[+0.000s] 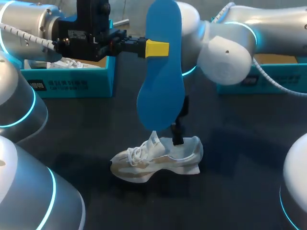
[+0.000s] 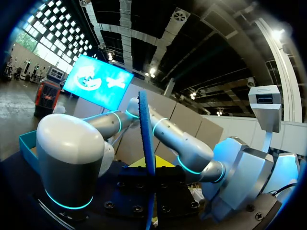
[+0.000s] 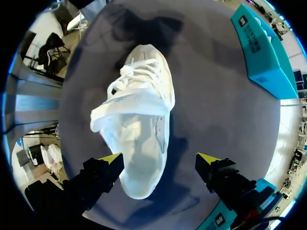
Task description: Take the shoe out of the shoebox, open the shoe tongue, remove and reinsert the insole, then place the shoe into the shoebox
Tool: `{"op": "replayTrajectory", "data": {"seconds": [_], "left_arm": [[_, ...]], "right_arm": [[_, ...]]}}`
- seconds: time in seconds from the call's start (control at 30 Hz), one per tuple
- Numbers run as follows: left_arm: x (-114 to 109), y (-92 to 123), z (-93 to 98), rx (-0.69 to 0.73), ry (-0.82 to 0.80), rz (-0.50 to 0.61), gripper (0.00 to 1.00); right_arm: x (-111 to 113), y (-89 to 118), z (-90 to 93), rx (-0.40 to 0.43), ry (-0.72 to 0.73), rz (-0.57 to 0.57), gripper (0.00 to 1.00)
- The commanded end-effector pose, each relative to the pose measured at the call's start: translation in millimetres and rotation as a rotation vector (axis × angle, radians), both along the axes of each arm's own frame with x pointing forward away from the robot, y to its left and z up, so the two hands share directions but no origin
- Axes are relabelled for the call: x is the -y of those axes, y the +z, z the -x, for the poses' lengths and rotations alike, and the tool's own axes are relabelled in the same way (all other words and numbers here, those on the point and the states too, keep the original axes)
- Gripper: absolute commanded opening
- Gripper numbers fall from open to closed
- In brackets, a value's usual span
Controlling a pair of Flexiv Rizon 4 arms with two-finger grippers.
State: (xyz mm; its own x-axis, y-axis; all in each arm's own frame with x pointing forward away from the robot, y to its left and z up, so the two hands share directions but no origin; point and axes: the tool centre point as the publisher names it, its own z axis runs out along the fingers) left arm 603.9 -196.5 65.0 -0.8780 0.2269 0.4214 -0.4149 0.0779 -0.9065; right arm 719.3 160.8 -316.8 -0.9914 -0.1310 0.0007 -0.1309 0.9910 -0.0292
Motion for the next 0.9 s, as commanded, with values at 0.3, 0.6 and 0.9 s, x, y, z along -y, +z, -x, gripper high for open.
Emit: {"op": "replayTrajectory", "data": {"seconds": [0.3,0.6,0.9], "left_arm": [[0.5,-0.4,0.4,0.000,0.001,0.001,0.00],[0.5,-0.4,0.4,0.000,0.001,0.001,0.00],[0.5,-0.4,0.4,0.000,0.001,0.001,0.00]], "right_arm": [[1.2,-50.7,-7.2,-0.050,-0.025,-0.030,1.00],[1.9,-66.1,-3.5,-0.063,-0.041,-0.045,0.56],[4.2,-74.4,2.5,-0.084,-0.054,-0.053,0.02]]}}
